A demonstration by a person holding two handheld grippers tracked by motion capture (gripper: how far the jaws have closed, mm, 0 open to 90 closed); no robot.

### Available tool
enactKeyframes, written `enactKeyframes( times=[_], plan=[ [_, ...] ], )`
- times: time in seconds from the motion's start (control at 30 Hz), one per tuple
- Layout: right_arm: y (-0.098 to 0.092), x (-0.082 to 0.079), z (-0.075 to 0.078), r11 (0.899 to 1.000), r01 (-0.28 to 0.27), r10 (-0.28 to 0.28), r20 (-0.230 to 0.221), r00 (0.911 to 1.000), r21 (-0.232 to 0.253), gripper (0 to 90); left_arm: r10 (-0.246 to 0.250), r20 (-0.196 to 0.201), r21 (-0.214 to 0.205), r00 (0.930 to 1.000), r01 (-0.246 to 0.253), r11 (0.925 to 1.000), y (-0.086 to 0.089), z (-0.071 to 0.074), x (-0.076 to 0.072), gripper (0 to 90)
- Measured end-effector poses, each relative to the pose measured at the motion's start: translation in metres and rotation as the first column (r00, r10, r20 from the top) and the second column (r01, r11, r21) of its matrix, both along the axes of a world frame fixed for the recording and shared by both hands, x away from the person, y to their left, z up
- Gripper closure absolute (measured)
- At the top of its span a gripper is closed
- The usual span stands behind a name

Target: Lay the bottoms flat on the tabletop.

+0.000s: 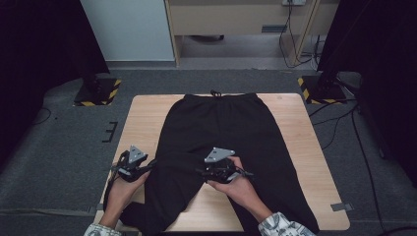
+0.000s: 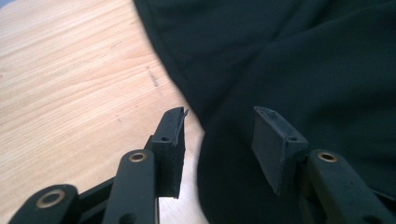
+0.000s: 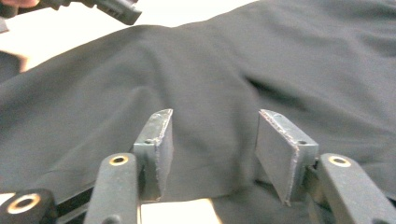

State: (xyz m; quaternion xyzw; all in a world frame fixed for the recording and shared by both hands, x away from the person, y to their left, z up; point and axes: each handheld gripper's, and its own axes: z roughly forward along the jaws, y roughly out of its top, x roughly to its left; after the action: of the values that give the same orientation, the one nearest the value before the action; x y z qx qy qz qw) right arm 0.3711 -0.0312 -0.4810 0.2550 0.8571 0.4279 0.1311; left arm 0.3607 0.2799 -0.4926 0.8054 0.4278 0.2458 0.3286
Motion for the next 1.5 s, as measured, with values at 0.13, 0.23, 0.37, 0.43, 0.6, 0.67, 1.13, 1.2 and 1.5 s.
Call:
enactKeyframes(
  times=[0.13, 0.23, 0.37, 0.43, 0.6, 0.67, 1.13, 1.2, 1.5],
  plan=[
    [0.016, -0.007, -0.016, 0.999, -0.041, 0.040, -0.018, 0.9990, -0.031, 50.7, -0.032, -0.031, 0.046, 0.9990, 0.033, 0.9984, -0.005, -0.008, -0.015, 58.4],
    [0.026, -0.007, -0.028, 0.997, -0.053, 0.051, -0.040, 0.9979, -0.051, 52.0, -0.019, -0.048, 0.069, 0.9987, 0.022, 0.9973, -0.004, -0.013, -0.014, 58.5],
    [0.037, -0.005, -0.039, 0.996, -0.065, 0.061, -0.059, 0.9964, -0.068, 52.5, -0.005, -0.091, 0.059, 0.9959, 0.011, 0.9982, 0.001, -0.023, -0.010, 59.1],
    [0.040, -0.005, -0.043, 0.996, -0.066, 0.061, -0.069, 0.9957, -0.068, 52.5, -0.010, -0.105, 0.057, 0.9944, 0.016, 0.9982, 0.001, -0.025, -0.010, 58.9],
    [0.042, -0.003, -0.050, 0.994, -0.069, 0.063, -0.078, 0.9950, -0.079, 52.1, -0.034, -0.117, 0.030, 0.9926, 0.038, 0.9988, 0.001, -0.027, -0.016, 58.6],
    [0.042, -0.005, -0.051, 0.995, -0.071, 0.066, -0.074, 0.9951, -0.072, 52.1, -0.048, -0.127, 0.027, 0.9907, 0.052, 0.9983, 0.001, -0.027, -0.021, 60.4],
    [0.029, -0.036, -0.047, 0.974, -0.213, 0.205, -0.102, 0.9734, -0.073, 51.6, -0.130, -0.150, 0.056, 0.9801, 0.140, 0.9886, 0.000, -0.014, -0.080, 67.6],
    [0.029, -0.031, -0.048, 0.980, -0.183, 0.175, -0.100, 0.9795, -0.075, 50.5, -0.074, -0.091, 0.037, 0.9931, 0.077, 0.9963, 0.005, -0.011, -0.070, 60.7],
    [0.037, -0.018, -0.050, 0.989, -0.127, 0.121, -0.085, 0.9890, -0.076, 41.9, -0.005, -0.093, -0.029, 0.9957, 0.002, 0.9996, 0.026, -0.027, -0.037, 47.7]
  ],
)
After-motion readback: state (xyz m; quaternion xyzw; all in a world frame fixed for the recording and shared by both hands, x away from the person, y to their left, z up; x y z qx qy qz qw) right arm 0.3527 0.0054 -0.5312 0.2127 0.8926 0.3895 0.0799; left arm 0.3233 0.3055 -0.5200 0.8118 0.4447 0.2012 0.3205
